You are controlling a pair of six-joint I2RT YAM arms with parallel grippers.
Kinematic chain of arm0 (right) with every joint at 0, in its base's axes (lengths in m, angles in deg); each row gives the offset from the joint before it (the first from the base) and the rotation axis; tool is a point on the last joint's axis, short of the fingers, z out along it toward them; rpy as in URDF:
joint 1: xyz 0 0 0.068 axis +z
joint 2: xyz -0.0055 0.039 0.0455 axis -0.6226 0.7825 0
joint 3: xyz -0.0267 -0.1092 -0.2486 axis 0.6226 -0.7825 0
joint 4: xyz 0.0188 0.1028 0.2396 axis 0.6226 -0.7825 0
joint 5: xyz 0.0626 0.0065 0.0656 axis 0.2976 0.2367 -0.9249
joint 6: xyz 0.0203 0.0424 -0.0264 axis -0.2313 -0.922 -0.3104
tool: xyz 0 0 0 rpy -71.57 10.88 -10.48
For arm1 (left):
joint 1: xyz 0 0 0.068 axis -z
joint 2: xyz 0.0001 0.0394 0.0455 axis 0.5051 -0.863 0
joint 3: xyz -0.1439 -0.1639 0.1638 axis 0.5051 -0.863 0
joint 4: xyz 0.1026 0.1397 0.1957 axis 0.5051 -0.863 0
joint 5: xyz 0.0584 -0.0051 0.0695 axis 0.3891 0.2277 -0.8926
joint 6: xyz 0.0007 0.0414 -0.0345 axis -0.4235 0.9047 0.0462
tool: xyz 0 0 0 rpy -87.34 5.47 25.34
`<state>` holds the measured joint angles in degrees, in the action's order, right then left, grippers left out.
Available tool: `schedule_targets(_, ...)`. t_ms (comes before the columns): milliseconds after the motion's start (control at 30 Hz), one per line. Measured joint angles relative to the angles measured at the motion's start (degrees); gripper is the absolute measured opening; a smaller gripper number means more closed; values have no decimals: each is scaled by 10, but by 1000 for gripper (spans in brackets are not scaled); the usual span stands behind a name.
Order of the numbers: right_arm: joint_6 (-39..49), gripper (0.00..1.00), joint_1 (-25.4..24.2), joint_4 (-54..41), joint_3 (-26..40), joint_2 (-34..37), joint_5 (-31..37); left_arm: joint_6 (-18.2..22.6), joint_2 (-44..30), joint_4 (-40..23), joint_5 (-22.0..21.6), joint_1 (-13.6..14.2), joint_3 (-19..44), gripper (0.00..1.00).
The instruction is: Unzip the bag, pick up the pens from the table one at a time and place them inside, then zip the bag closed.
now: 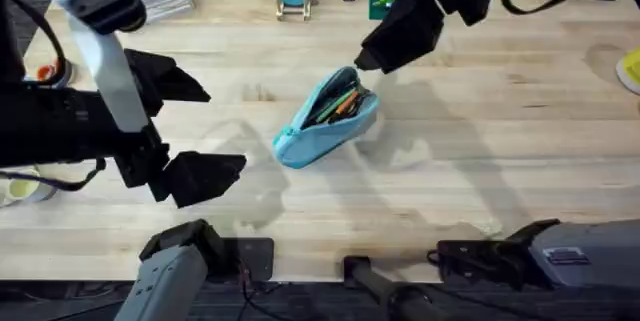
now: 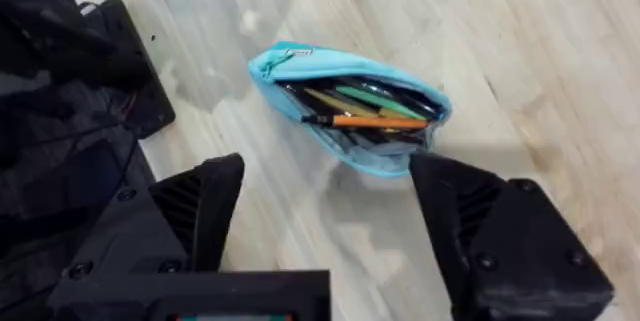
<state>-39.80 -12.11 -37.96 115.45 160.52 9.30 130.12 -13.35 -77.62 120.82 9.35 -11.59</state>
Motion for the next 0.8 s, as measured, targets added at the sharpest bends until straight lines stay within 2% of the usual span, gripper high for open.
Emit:
schedule_targets(400,6,996,7,94,-104,0,5,0,0,0,0,0,0,988)
schedule_targets(800,62,996,96,108,-111,0,33,0,0,0,0,0,0,989)
